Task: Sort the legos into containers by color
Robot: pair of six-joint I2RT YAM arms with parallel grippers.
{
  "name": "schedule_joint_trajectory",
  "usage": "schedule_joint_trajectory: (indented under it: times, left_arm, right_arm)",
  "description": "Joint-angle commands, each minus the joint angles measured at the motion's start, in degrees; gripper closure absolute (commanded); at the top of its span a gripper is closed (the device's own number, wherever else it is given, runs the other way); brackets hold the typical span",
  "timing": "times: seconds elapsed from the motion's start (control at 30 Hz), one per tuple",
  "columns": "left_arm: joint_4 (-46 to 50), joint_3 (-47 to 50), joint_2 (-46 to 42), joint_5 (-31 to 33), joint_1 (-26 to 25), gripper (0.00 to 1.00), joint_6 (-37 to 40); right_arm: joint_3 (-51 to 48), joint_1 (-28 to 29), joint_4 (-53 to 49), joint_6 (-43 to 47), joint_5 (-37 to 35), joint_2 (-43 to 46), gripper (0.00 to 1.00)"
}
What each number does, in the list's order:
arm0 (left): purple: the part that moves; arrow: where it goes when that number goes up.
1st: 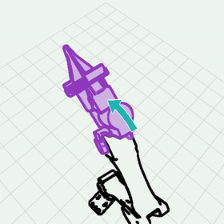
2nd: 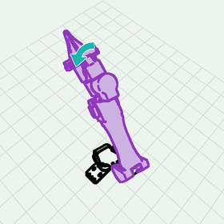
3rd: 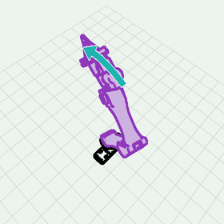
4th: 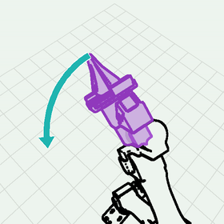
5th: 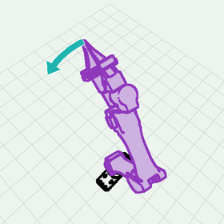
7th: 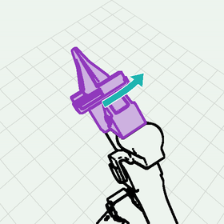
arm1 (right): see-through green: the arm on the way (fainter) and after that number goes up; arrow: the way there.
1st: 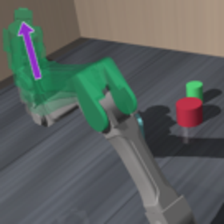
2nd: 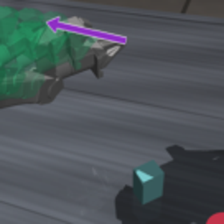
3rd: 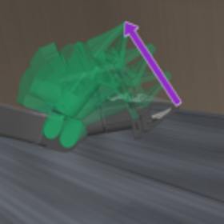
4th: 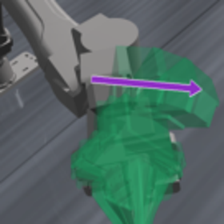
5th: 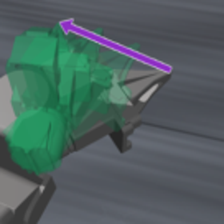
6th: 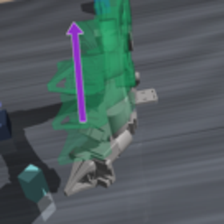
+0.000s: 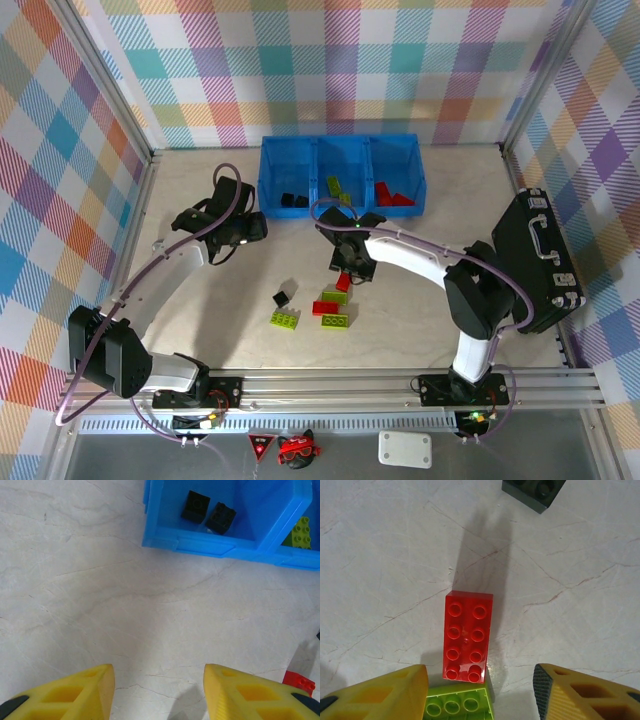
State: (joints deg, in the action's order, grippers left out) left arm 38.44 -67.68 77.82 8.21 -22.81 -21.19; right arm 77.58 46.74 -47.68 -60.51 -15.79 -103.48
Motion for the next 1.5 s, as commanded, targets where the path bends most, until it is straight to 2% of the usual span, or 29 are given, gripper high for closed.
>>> schedule_joint_trajectory:
  times: [0.0, 0.4, 0.87, 1.47]
  left_arm:
    - [-0.99, -0.02, -0.89, 0.56, -0.37, 0.5, 0.98]
    - [-0.99, 0.71, -1.58, 0.69, -0.36, 0.5, 1.39]
    - [-0.69, 0.44, -1.71, -0.19, -0.39, 0.5, 1.34]
    - [-1.38, -0.7, 0.73, -1.05, -0.47, 0.5, 1.32]
  right_arm:
    - [2.03, 0.39, -1.4, -3.58, -0.96, -2.03, 0.41]
    - [4.41, 0.54, -0.33, -3.24, 1.24, -8.41, 0.42]
    - [4.33, 0.6, 1.18, -2.39, 2.51, -12.05, 0.49]
    - [1.56, 0.62, 0.71, -1.63, -1.75, -7.32, 0.63]
